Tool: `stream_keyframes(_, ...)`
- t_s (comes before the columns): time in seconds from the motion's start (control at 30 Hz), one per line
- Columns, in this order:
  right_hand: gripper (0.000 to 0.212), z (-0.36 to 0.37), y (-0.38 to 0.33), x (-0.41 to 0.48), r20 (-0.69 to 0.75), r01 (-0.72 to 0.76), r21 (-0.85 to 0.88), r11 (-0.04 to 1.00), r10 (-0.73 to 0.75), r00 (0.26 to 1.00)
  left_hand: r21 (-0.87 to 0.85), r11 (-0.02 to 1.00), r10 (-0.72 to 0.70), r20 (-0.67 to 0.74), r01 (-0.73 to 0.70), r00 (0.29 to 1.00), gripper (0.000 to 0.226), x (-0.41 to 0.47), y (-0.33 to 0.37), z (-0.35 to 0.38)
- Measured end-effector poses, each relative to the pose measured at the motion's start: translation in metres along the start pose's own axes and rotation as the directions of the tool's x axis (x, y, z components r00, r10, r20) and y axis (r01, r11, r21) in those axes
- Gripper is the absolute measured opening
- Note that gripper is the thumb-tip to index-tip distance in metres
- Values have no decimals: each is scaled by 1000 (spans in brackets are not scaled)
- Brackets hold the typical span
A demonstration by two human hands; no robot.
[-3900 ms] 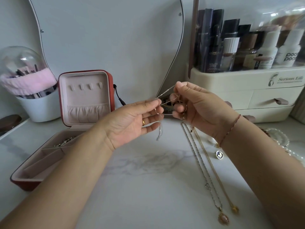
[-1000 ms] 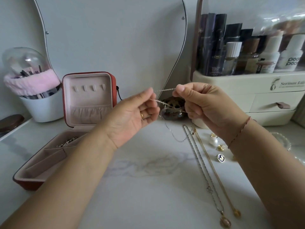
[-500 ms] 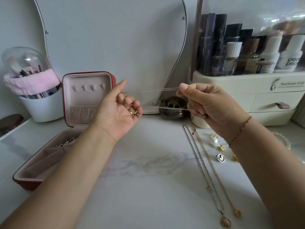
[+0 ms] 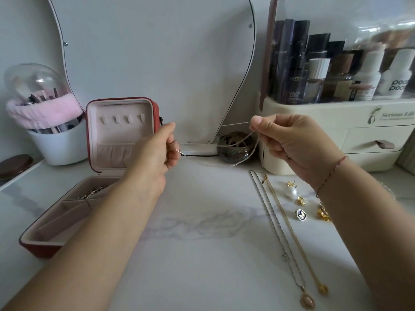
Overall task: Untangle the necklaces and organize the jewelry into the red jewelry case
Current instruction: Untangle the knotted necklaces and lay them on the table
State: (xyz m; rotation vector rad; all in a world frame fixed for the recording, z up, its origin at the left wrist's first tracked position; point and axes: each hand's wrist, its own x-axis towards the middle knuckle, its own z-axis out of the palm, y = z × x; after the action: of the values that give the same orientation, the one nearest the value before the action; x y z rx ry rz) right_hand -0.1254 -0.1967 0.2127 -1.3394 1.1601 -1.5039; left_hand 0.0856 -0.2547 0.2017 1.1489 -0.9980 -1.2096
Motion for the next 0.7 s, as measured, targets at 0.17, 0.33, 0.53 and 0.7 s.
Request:
stream_keyframes(0.17, 13, -5, 0, 2, 4, -17, 69, 997, 17, 1000, -402, 908, -107, 57, 121, 993, 44, 0, 7, -4)
stream_keyframes(0.33, 17, -2, 2, 3, -6, 0, 44, 999, 1, 1000, -306, 944, -99, 88, 121, 991, 43, -3, 8, -5)
stream_keyframes(0.53, 6, 8, -1, -2, 16, 115, -84, 990, -114, 993, 397, 917, -105, 353, -47, 930, 34, -14, -2, 4)
stream_keyframes(0.7, 10, 18, 3, -3, 119, 123, -38, 992, -118, 986, 720, 646, -13, 340, -252, 940, 15, -16, -14, 5)
